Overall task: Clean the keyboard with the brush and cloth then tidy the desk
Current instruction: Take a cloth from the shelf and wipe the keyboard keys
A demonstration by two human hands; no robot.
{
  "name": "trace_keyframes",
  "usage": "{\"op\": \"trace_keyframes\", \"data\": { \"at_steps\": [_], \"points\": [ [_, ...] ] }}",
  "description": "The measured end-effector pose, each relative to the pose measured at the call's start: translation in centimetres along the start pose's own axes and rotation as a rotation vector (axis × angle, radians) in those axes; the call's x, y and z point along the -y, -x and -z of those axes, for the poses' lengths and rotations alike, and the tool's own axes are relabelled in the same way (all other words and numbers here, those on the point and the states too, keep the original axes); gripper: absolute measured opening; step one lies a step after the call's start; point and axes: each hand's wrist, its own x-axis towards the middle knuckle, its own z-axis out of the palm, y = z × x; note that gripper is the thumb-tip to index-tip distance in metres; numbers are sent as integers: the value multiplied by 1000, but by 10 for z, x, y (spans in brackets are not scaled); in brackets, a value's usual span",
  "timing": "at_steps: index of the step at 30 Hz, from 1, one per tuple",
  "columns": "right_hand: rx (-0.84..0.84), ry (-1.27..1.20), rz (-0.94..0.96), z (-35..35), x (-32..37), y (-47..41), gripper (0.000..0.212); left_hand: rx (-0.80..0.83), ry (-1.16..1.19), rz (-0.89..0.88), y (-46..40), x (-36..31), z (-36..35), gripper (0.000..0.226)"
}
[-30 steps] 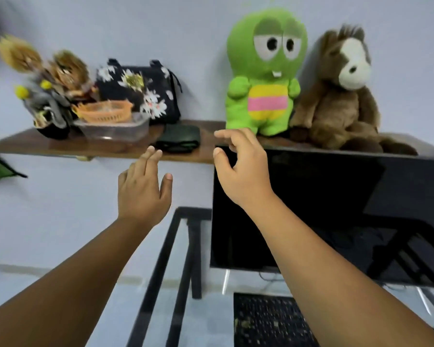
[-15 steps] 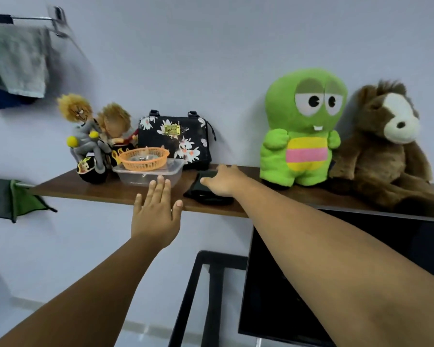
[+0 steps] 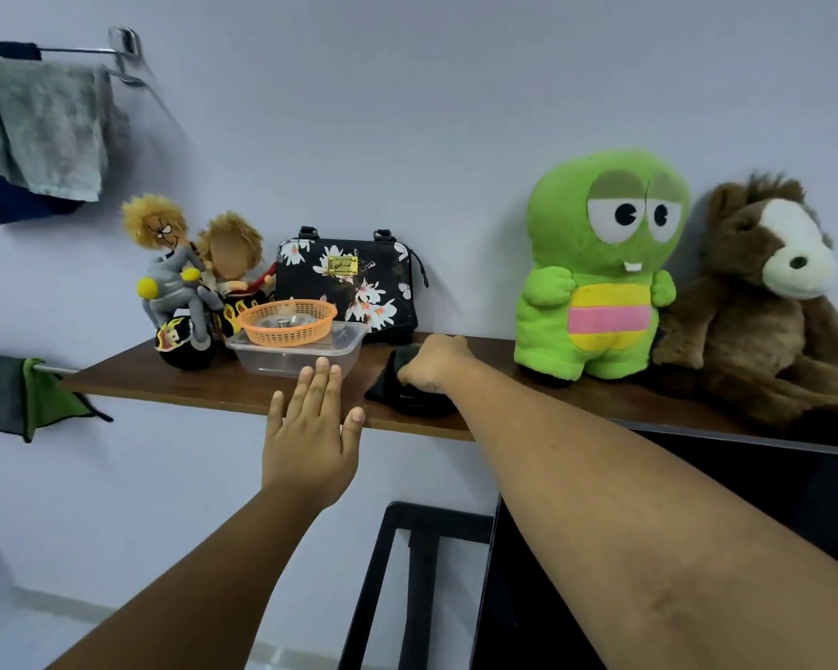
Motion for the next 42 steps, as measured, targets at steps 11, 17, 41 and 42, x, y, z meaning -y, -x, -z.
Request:
{"op": "trace_keyframes", "data": {
  "at_steps": [11,17,41,42],
  "points": [
    [-167,-281,49,-6,-9,8,46,26,1,14,-5,-2,3,80],
    [-221,-363,73,-6,-10,17,48,50,-8,20,-2,-9,9,72],
    [-683,-716,578,0,-138,209,47,-175,335,-165,106,-75,45,44],
    [-672,-701,572,-6,-154,220,47,-159,394,-158,118,-84,43,40]
  ]
}}
